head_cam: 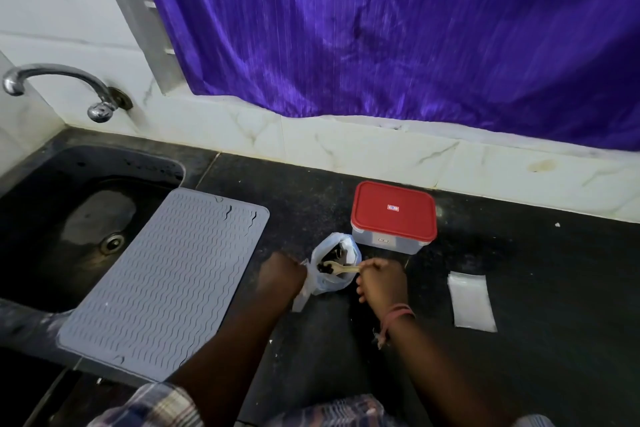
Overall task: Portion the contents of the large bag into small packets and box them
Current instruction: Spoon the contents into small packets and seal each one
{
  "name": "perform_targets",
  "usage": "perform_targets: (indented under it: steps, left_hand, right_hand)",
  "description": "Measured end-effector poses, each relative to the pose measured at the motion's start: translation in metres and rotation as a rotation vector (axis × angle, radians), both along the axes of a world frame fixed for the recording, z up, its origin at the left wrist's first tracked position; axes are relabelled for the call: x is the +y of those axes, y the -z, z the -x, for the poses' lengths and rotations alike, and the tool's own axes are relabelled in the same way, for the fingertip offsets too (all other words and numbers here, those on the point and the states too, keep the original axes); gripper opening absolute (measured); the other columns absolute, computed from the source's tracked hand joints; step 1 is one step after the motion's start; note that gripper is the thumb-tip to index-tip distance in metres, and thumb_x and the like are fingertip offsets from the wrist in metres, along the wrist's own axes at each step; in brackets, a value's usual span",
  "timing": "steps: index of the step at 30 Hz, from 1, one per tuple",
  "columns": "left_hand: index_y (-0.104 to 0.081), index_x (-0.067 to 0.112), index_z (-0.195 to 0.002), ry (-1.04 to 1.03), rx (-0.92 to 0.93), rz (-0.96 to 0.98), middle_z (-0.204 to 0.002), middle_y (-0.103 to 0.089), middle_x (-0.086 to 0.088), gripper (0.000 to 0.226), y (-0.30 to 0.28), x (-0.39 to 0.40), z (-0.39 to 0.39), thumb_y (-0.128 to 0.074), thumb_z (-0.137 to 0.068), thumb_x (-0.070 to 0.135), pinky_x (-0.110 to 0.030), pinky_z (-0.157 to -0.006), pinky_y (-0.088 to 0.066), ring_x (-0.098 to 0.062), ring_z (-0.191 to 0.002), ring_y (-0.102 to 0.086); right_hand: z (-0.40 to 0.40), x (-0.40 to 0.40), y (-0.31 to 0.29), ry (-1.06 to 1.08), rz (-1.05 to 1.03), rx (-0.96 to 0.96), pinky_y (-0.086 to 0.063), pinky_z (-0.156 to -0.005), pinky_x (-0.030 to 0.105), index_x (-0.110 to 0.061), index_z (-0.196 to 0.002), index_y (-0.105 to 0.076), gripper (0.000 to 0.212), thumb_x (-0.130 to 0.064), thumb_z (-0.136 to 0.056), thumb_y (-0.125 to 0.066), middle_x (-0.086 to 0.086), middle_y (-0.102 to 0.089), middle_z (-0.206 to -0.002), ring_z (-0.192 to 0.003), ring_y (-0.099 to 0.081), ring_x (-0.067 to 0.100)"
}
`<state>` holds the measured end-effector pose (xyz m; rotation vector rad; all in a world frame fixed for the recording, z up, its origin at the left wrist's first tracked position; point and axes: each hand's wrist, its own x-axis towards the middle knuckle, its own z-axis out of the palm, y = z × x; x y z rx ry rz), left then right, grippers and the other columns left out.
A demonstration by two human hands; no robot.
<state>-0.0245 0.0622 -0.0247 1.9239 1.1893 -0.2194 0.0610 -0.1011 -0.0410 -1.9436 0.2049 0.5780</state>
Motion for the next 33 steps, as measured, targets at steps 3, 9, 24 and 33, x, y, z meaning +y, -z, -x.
perform_targets:
  steps: [3,9,24,33]
  left_hand:
    - [-0.07,0.013,-0.095,0.086,-0.019,0.008,-0.089,-0.072,-0.006,0.01,0.0,-0.007,0.005,-0.071,-0.091,0.022,-0.028,-0.067,-0.055,-0.014,-0.077,-0.068]
    - [-0.069,0.012,-0.091,-0.011,-0.061,0.036,-0.077,-0.073,-0.007,0.004,-0.006,-0.005,0.007,-0.071,-0.091,0.015,-0.029,-0.059,-0.062,-0.018,-0.067,-0.075]
    - [-0.073,0.01,-0.082,-0.083,-0.158,0.048,-0.076,-0.073,-0.008,0.02,-0.007,0.004,0.001,-0.065,-0.094,0.023,-0.032,-0.06,-0.054,-0.019,-0.069,-0.071]
    - [-0.077,0.012,-0.073,-0.106,-0.242,0.171,-0.07,-0.075,-0.01,0.017,-0.009,0.001,0.001,-0.07,-0.085,0.02,-0.041,-0.076,-0.064,-0.025,-0.07,-0.076]
  right_hand:
    - [-0.005,-0.003,0.003,0.099,-0.064,0.159,-0.049,-0.046,0.03,-0.003,-0.081,-0.071,0.024,-0.003,-0.089,-0.049,0.011,-0.064,-0.058,-0.047,-0.057,0.022]
    - [-0.011,-0.008,-0.005,0.13,-0.169,0.374,-0.038,-0.049,0.029,-0.002,-0.075,-0.06,0.027,-0.003,-0.099,-0.046,0.01,-0.051,-0.061,-0.051,-0.045,0.02]
    - [0.008,0.001,-0.048,-0.007,-0.258,0.199,-0.04,-0.037,0.024,0.003,-0.094,-0.068,0.017,0.003,-0.094,-0.051,0.011,-0.057,-0.058,-0.041,-0.05,0.017]
    - [0.019,0.004,-0.038,-0.369,0.166,-0.464,-0.058,-0.06,0.035,-0.017,-0.081,-0.073,0.02,-0.01,-0.084,-0.055,0.003,-0.07,-0.068,-0.061,-0.067,0.017]
